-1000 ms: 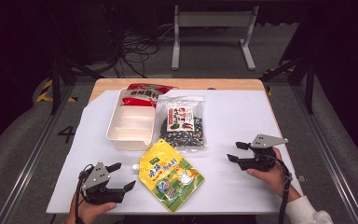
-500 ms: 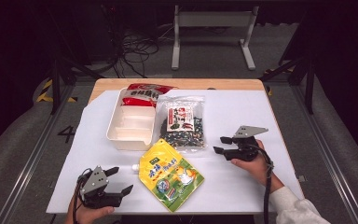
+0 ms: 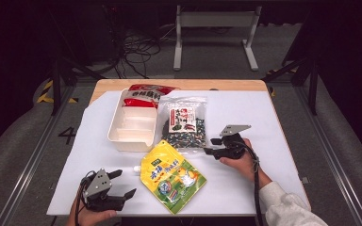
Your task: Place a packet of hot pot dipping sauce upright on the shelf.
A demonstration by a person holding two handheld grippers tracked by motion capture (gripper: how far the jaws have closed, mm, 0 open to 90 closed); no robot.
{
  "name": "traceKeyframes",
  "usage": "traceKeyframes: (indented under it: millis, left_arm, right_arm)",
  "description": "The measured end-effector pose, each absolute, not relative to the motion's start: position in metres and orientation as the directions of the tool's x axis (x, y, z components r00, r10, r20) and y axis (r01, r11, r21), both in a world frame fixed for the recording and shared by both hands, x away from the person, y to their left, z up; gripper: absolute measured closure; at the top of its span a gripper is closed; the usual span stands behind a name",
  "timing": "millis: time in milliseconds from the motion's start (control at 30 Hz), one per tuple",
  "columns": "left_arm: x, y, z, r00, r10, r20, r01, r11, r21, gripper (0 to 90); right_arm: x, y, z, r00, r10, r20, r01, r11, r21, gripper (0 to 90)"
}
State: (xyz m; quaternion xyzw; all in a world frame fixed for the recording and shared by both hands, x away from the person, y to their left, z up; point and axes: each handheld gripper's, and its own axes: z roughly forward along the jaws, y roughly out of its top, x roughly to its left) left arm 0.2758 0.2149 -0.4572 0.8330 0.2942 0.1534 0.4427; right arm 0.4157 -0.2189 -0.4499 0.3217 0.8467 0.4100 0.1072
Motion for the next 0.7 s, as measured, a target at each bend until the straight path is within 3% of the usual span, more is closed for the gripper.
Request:
traceKeyframes:
  millis: [200,233,300,467,667,700]
  left_arm:
    - [0.277,0.214,-0.458,0.788,0.616,-0.004,0.354,-0.447,0.822,19.6]
    - [0.277,0.214,-0.458,0.789,0.614,0.003,0.353,-0.458,0.816,19.6]
    - [0.277,0.213,-0.458,0.794,0.608,0.004,0.351,-0.463,0.814,19.6]
    - [0.277,0.214,-0.458,0.792,0.611,-0.007,0.356,-0.452,0.818,19.6]
    - [0.277,0.215,-0.458,0.791,0.611,-0.018,0.361,-0.443,0.821,19.5]
    - [0.278,0.215,-0.459,0.791,0.611,-0.028,0.365,-0.435,0.823,19.4]
  right_arm:
    - [0.408,-0.210,-0.452,-0.810,0.587,0.017,0.394,0.522,0.756,48.5]
    - [0.408,-0.207,-0.453,-0.818,0.575,0.007,0.384,0.537,0.751,54.7]
    - [0.406,-0.205,-0.455,-0.826,0.564,-0.011,0.366,0.551,0.750,57.7]
    - [0.401,-0.201,-0.451,-0.816,0.572,-0.085,0.322,0.571,0.756,46.5]
    - [0.399,-0.200,-0.447,-0.840,0.535,-0.091,0.273,0.561,0.781,57.8]
    - [0.398,-0.198,-0.447,-0.845,0.523,-0.111,0.253,0.575,0.778,65.2]
